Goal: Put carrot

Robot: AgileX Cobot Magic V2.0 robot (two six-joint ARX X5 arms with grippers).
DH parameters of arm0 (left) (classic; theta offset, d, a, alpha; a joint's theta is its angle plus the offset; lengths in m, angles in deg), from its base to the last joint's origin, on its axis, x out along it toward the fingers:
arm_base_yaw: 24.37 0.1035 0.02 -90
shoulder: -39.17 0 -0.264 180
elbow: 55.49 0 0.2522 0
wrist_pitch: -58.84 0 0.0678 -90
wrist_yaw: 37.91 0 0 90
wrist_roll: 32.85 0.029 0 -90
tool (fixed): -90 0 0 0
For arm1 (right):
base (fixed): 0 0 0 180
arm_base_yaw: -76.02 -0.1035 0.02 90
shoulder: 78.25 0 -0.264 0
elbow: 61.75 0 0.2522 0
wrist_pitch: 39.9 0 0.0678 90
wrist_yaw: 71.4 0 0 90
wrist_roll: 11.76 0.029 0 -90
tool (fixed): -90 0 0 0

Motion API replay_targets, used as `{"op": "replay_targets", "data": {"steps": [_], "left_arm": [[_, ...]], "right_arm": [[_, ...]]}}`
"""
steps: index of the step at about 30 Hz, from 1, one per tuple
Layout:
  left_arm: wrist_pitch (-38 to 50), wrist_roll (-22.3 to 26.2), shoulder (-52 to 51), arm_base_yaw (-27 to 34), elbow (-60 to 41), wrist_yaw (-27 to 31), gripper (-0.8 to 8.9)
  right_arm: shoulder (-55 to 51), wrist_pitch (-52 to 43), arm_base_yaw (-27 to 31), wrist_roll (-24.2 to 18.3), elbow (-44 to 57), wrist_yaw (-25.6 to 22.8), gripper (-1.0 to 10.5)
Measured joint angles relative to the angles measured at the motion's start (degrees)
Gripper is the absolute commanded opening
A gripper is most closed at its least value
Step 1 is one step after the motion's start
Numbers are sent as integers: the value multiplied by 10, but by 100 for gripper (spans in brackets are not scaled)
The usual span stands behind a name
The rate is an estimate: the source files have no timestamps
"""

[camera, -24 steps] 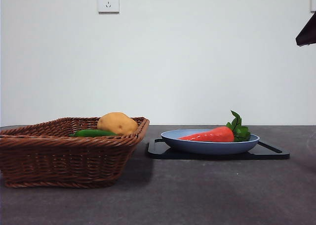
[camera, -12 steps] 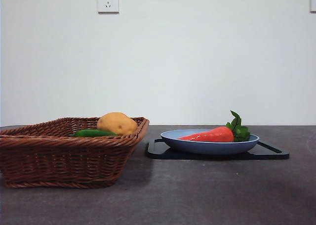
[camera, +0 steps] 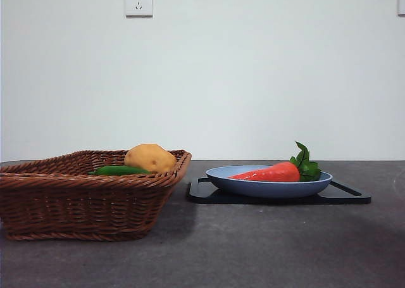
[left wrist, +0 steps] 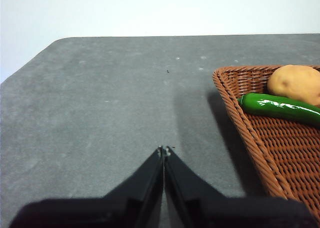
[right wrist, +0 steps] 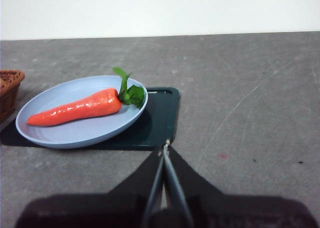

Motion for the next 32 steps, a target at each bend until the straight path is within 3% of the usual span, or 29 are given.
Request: {"op": "replay_targets", "data": {"steps": [32], "left_arm": [[0, 0, 0, 0, 0, 0, 8]], "right_arm": [[7, 0, 6, 0, 0, 0, 3]]}}
